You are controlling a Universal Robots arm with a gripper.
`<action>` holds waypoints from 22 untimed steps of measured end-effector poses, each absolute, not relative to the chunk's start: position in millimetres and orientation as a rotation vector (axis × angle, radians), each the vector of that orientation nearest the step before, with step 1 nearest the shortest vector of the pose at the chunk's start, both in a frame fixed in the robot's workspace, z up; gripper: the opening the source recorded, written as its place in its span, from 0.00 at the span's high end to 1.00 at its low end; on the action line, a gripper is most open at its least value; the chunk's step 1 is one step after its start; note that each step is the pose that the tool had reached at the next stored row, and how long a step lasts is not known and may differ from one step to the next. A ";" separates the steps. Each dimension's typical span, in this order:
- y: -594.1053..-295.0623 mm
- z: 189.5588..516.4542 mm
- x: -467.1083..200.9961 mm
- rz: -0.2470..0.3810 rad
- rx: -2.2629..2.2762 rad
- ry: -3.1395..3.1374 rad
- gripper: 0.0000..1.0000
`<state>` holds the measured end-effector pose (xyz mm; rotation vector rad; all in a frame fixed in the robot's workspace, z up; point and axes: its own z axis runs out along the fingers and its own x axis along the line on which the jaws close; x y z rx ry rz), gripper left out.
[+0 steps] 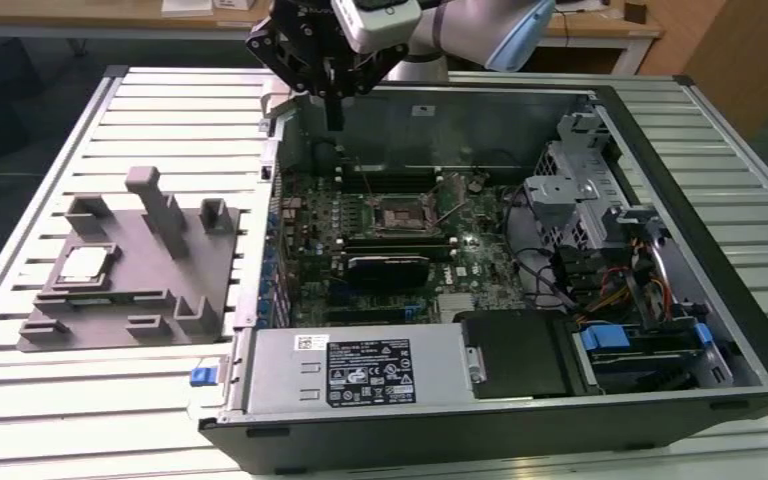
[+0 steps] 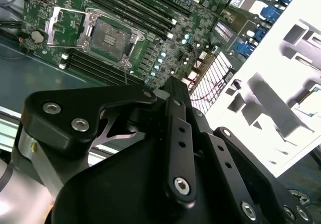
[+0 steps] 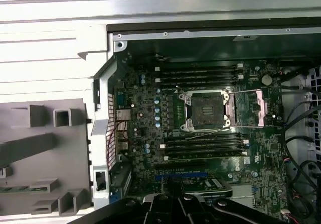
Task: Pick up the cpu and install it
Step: 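Reach for the cpu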
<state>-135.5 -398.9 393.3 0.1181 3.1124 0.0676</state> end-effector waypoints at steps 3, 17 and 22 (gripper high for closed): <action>-398.9 393.2 -137.6 0.068 0.118 3.113 0.89; -398.9 392.6 -147.1 0.068 0.118 3.112 0.89; -398.9 392.3 -150.8 0.068 0.118 3.112 0.89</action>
